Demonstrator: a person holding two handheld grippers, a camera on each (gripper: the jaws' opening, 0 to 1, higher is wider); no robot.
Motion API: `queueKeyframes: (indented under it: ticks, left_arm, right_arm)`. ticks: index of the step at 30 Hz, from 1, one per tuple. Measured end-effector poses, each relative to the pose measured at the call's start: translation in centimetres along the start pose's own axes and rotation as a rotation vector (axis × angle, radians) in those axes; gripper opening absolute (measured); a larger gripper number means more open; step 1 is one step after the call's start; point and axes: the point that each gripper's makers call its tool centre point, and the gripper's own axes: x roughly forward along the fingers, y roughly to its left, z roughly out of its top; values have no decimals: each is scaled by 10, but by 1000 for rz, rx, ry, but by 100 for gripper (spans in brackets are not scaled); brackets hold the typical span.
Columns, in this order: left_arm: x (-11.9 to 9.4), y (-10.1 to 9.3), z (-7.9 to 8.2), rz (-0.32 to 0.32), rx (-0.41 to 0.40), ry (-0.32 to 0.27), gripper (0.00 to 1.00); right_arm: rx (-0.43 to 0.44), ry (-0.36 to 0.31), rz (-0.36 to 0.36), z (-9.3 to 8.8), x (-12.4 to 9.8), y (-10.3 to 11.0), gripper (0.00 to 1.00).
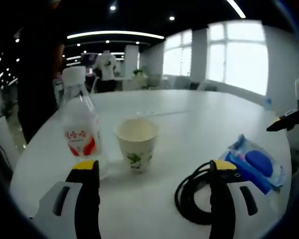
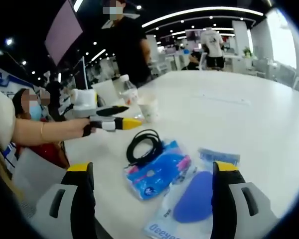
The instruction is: Arrange the tabletop items into an orderly group along one side of the table until the central work area is clear of visible clutter.
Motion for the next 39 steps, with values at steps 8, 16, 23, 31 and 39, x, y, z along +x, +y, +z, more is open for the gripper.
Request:
queueKeyframes:
  ticks: [8,16,23,31,39]
  left_arm:
    - [-21,-16,0,-58,28,14,99]
    - [-49,-33,13,-100,39,-1,99]
    - [-74,-58,24,-167,113,-8,99]
    - [-86,-84,22,-236,235,0,99]
    - [-86,-107,17,-317,270,12,98]
  right_arm:
    - [-5,-4,4,1,0,3,97]
    - [-6,-10,29,3,1,11,96]
    - [12,-23,46,9,-4,14,96]
    - [16,-6,-31,3,-21,-15,96]
    - [39,36,-86,-16,-35,-28,94]
